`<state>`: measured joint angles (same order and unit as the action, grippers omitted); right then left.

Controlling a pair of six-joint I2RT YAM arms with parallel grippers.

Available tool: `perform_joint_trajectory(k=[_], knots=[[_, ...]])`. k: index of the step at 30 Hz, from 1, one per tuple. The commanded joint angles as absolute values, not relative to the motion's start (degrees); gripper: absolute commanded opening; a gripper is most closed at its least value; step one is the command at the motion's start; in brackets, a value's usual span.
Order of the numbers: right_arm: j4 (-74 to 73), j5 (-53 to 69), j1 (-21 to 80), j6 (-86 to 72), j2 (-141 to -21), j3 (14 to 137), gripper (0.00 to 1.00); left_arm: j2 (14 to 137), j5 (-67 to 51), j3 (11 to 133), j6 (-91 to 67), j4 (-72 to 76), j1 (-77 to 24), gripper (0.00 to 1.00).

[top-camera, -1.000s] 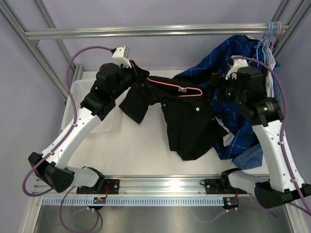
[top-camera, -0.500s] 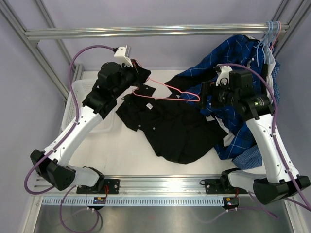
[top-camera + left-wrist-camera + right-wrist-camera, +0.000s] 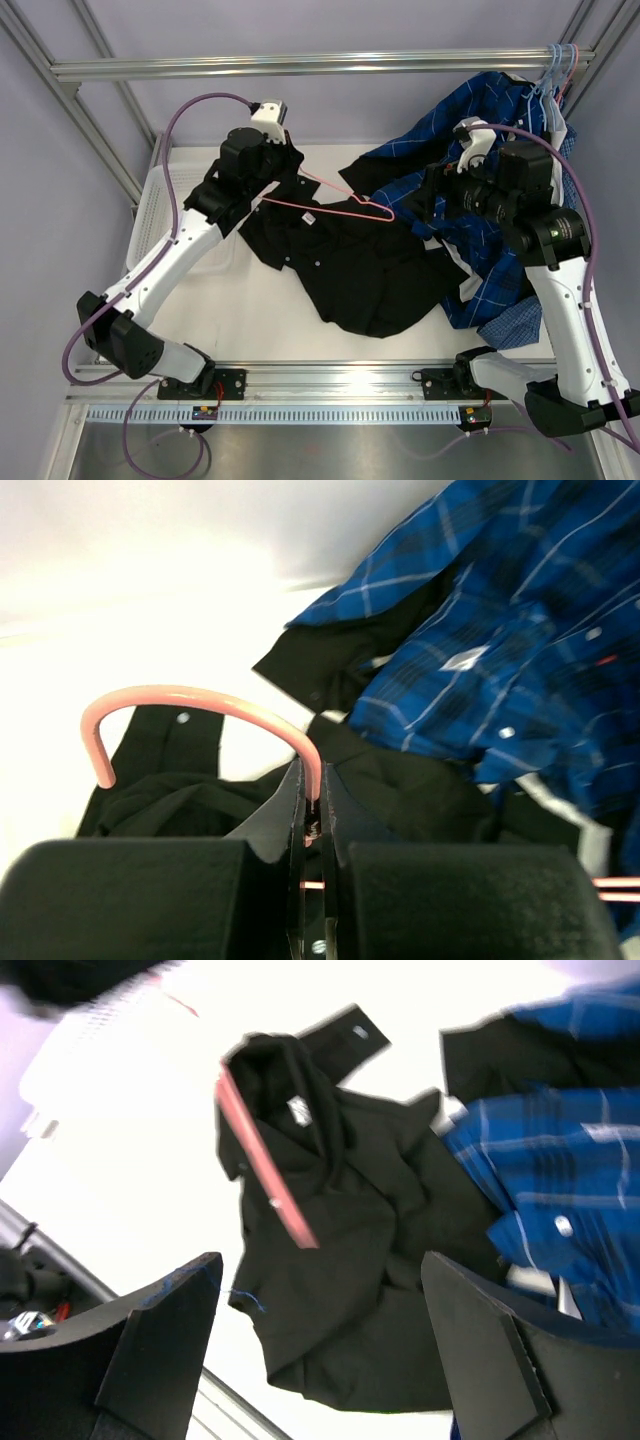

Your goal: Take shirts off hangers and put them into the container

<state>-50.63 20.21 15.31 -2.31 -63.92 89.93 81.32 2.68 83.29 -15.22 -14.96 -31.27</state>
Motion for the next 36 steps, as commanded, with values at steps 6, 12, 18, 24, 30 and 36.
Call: perform_joint_trajectory(k=[6, 12, 18, 24, 30, 36], knots=[[-46.85, 29.37, 19.94, 3.25, -67.49, 93.16, 0.89, 86.04, 7.03, 94.12, -7.82, -17.05, -37.96, 0.00], [-44.30, 23.38, 25.22, 4.92, -73.03, 91.41, 0.86, 87.28, 6.33, 97.64, -9.05, -17.75, -40.34, 0.00], [-42.10, 22.94, 26.63, 5.19, -75.85, 89.47, 0.60, 86.22, 6.85, 97.56, -8.44, -17.49, -41.40, 0.00], [-41.31, 23.38, 27.86, 4.92, -77.08, 89.30, 0.25, 86.04, 7.03, 97.73, -8.61, -17.49, -41.48, 0.00], [-41.39, 21.98, 28.12, 4.92, -76.12, 89.30, 0.00, 84.73, 7.82, 96.69, -9.05, -17.93, -41.48, 0.16], [-40.60, 15.05, 28.04, 3.69, -73.48, 89.38, 0.00, 80.08, 9.23, 94.22, -9.58, -19.24, -41.48, 0.91]])
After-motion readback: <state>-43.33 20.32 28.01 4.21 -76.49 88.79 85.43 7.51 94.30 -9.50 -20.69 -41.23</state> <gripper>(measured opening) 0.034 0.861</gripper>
